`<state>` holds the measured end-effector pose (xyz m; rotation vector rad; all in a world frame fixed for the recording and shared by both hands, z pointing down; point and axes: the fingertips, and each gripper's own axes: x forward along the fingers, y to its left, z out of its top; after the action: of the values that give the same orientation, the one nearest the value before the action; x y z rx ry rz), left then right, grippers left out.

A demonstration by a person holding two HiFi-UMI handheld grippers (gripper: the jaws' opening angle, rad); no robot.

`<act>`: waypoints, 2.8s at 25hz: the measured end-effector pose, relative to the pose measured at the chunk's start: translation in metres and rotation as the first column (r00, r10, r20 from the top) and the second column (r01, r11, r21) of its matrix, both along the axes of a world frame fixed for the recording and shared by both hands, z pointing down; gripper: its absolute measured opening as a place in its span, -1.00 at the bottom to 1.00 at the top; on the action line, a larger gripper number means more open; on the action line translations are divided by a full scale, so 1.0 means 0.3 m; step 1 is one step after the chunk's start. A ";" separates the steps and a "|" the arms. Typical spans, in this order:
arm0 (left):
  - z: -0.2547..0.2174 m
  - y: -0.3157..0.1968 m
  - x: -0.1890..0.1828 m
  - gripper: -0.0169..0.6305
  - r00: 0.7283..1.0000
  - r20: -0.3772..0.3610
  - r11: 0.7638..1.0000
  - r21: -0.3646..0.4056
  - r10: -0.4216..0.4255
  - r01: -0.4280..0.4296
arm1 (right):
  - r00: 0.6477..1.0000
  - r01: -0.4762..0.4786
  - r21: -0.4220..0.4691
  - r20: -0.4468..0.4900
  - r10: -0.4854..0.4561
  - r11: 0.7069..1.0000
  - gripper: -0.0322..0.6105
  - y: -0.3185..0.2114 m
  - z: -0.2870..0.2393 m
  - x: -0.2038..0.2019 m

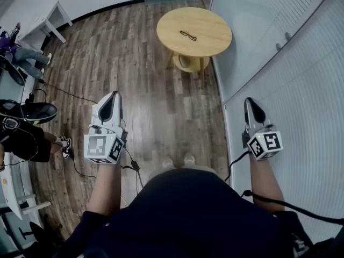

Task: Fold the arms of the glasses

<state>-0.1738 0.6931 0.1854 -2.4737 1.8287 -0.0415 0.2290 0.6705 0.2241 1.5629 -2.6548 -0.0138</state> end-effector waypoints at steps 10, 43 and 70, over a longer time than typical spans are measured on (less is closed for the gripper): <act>-0.048 -0.101 0.146 -0.94 0.999 -0.002 0.999 0.008 0.053 -0.053 | 1.000 -0.010 0.000 0.027 0.010 1.000 -0.88 -0.057 0.008 0.094; 0.043 -0.558 0.275 -0.94 0.996 0.017 0.997 -0.007 0.083 -0.083 | 0.997 0.023 -0.045 0.079 -0.020 0.999 -0.87 -0.512 0.151 0.074; 0.077 -1.115 -0.069 -0.94 0.971 -0.024 0.971 0.019 0.239 -0.238 | 0.998 -0.062 -0.052 -0.019 0.061 0.997 -0.87 -0.914 0.071 -0.344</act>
<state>-0.1945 0.3586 0.2086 -2.6751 1.5198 0.0179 0.1258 0.3962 0.2455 1.6199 -2.5712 0.0447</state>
